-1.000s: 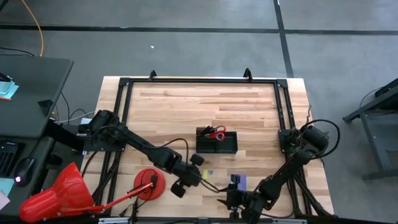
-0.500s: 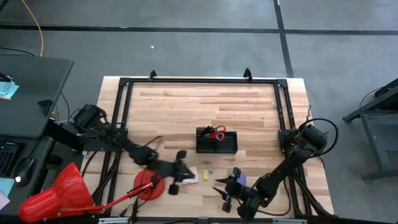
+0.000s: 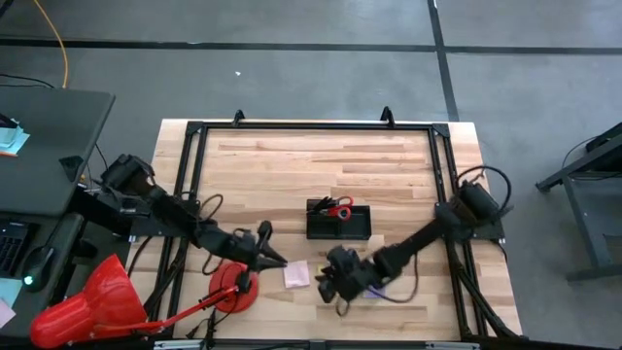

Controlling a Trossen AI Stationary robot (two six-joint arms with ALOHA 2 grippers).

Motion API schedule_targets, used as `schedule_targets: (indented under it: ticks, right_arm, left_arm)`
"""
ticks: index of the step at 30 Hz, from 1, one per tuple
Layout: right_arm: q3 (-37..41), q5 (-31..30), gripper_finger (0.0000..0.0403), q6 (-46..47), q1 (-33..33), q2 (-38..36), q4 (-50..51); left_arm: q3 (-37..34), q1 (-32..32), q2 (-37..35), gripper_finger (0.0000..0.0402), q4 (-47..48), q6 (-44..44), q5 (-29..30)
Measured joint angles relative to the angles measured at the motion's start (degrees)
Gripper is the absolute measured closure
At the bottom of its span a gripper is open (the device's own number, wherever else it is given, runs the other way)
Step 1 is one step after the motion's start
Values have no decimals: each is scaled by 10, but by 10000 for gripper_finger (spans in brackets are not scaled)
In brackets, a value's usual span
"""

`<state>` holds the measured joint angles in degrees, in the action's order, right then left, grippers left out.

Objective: Pick and place office supplies into organizer
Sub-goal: Put the yellow eraser into the black desk organizer

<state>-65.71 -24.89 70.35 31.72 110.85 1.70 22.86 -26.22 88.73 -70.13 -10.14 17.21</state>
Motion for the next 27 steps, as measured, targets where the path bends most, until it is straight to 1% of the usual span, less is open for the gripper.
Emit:
schedule_targets:
  ticks: [1,3,5,8,10,12,14,16,18,20,23,25,27]
  right_arm:
    - [0,22,253,8,-12,0,2]
    - [-3,52,252,19,-29,0,4]
    - [-13,77,252,36,-39,-1,13]
    - [-40,104,256,65,-48,-1,54]
    - [-69,121,259,82,-49,-2,119]
    - [-102,129,260,102,-44,-2,203]
    - [-136,134,257,127,-39,-2,282]
    - [-159,136,249,157,-35,-3,340]
    - [-167,131,238,181,-36,-3,368]
    - [-168,139,223,183,-43,-3,347]
    - [-163,173,202,176,-55,7,300]
    - [-160,196,195,189,-62,26,274]
    - [-160,230,193,199,-65,45,270]
  left_arm:
    - [-10,-1,-16,373,0,7,-2]
    - [-32,-1,-56,373,0,18,-25]
    - [-52,-1,-101,373,0,18,-64]
    - [-77,0,-170,373,0,6,-130]
    - [-89,-1,-209,373,2,-4,-171]
    - [-100,-1,-244,373,22,-2,-189]
    - [-104,-1,-268,373,42,-2,-191]
    - [-106,-1,-284,373,60,3,-187]
    - [-106,0,-293,373,86,15,-181]
    - [-106,0,-297,373,100,24,-181]
    - [-106,0,-296,373,109,24,-174]
    - [-106,0,-297,373,110,24,-174]
    - [-106,0,-297,373,119,19,-173]
